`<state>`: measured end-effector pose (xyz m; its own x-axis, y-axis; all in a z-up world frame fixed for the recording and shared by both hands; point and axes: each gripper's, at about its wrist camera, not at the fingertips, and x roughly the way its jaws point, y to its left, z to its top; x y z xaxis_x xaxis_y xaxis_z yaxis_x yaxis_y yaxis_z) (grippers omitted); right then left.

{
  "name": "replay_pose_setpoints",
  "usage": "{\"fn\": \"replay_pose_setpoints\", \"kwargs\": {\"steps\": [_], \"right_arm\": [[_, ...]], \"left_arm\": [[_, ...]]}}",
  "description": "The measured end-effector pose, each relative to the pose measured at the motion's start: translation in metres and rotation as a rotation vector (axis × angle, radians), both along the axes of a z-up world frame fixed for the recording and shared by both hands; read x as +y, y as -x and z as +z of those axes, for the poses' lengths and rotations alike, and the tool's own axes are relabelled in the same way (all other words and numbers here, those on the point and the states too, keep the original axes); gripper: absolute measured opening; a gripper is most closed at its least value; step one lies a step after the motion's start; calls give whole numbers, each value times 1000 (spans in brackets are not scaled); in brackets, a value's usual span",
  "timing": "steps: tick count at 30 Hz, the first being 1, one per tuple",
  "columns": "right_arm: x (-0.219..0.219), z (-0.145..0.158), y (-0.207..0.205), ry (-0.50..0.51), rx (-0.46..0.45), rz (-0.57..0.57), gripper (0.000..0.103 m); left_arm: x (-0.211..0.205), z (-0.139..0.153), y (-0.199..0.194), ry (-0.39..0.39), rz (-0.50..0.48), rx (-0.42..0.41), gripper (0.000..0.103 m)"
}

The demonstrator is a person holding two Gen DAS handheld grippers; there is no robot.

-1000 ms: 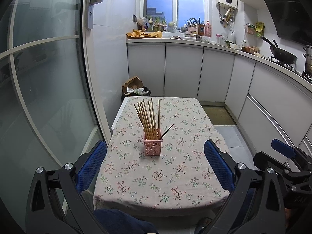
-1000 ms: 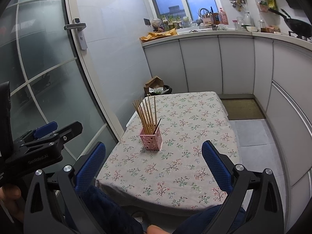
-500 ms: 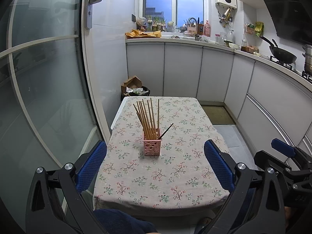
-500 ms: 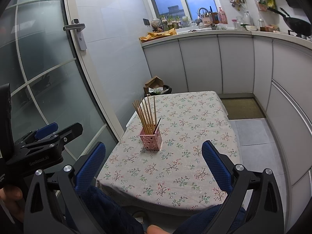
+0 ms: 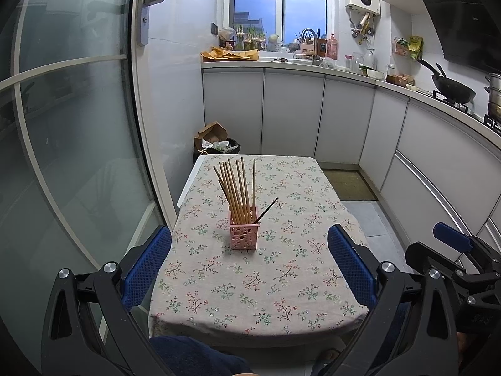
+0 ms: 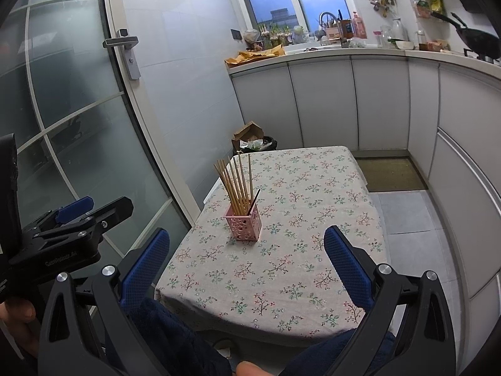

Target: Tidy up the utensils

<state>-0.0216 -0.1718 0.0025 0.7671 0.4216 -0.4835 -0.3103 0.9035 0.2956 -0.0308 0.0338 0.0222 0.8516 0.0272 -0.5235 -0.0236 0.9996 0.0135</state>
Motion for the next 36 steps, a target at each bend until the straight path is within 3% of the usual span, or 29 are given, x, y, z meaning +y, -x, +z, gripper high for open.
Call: {"fn": "replay_pose_setpoints", "kwargs": {"steps": [36], "right_arm": [[-9, -3, -3, -14, 6, -18, 96]], "left_arm": [[4, -3, -4, 0, -25, 12, 96]]}}
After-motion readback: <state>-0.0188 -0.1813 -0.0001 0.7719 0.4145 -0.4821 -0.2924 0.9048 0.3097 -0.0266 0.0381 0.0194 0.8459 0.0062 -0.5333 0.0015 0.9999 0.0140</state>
